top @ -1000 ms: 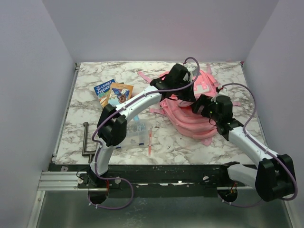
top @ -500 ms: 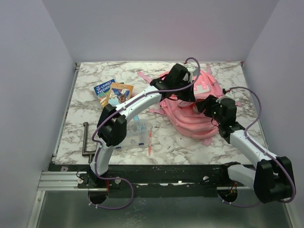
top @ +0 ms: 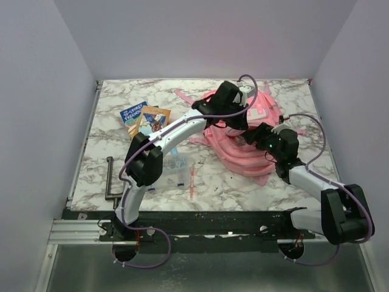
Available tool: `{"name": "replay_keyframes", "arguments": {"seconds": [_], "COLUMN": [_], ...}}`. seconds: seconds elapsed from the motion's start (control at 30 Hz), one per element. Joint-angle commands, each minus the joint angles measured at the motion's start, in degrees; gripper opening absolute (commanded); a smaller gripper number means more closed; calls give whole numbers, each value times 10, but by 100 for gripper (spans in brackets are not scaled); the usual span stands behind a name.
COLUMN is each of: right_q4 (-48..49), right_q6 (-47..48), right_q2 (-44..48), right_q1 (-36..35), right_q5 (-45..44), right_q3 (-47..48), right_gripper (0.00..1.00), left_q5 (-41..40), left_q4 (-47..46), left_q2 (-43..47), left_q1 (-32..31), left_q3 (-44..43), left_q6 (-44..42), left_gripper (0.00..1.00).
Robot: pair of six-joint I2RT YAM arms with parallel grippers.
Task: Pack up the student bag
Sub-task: Place the stationery in the student bag.
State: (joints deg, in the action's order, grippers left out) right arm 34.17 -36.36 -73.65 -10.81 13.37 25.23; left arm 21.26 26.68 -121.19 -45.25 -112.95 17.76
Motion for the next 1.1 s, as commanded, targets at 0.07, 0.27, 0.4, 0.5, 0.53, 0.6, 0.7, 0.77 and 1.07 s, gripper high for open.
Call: {"name": "replay_keyframes", "arguments": {"seconds": [0.07, 0.27, 0.4, 0.5, 0.53, 0.6, 0.7, 0.77, 1.07], "right_q4": [-141, -114, -46, 24, 50, 104, 127, 76, -349], "right_q6": [7, -3, 4, -28, -43, -77, -108, -98, 27], "right_q2": [113, 133, 76, 20, -3, -33, -39, -23, 178], "right_q1": [-3, -4, -4, -5, -5, -7, -7, -6, -7], "right_q5": [-65, -56, -7, 7, 22, 42, 36, 16, -177], "right_q3": [14, -25, -28, -27, -25, -20, -15, -3, 59], "right_gripper": [79, 48, 30, 19, 19, 18, 18, 21, 48], "left_q5": [16, 35, 49, 55, 56, 58, 66, 71, 56], "left_q4": [-30, -31, -31, -33, -32, -31, -33, -33, -12], "left_q2": [-7, 0, 8, 7, 5, -1, -14, -22, 9], "left_q1": [2, 2, 2, 2, 2, 3, 6, 11, 25], "left_q3": [-23, -18, -16, -16, -17, -21, -28, -32, -1], "left_q6": [-56, -103, -119, -126, -128, -131, -130, -128, -103], "left_gripper": [0, 0, 0, 0, 0, 0, 0, 0, 38]}}
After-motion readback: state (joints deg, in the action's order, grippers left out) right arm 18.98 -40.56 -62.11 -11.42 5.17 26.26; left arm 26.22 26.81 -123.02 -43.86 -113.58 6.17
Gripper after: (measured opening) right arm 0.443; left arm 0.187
